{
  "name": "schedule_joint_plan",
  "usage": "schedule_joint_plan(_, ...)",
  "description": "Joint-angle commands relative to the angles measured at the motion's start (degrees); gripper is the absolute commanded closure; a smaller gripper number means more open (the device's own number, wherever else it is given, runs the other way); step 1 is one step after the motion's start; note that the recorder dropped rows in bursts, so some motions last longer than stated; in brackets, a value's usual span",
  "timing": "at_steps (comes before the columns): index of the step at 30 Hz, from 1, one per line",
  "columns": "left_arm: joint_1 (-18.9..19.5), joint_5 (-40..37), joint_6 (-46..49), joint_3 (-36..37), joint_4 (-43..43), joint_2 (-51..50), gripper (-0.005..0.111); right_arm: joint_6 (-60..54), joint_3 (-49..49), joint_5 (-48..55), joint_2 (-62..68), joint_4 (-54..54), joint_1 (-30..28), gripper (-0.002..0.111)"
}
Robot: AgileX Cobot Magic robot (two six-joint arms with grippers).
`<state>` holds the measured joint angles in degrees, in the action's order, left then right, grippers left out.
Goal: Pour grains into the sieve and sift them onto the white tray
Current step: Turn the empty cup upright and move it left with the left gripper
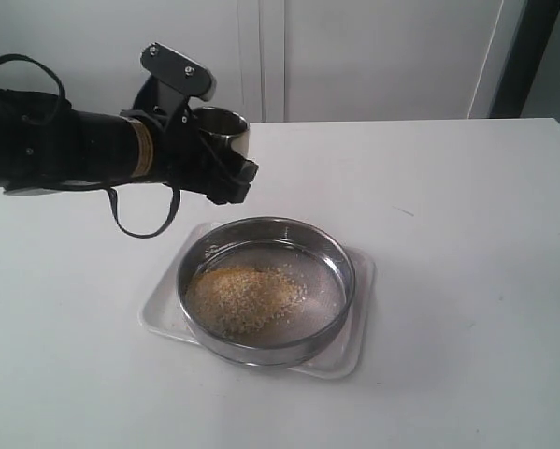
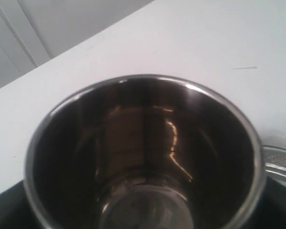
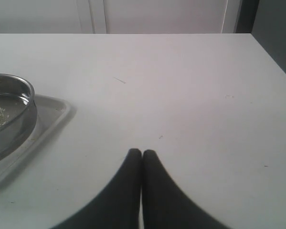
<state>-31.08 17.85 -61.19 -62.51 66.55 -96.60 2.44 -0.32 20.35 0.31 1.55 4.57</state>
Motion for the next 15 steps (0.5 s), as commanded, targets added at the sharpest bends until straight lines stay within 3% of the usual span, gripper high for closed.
schedule_joint_plan(1,4.02,7.21,-1.80,-0.11,0.29,0.82,0.107,-0.22,0.32,-0.75,-0.31,0.09,0.04,0.108)
schedule_joint_plan(15,16.49,14.86,-6.09,4.07,0.40,0.82,0.107,-0.22,0.32,-0.75,-0.31,0.09,0.04,0.108)
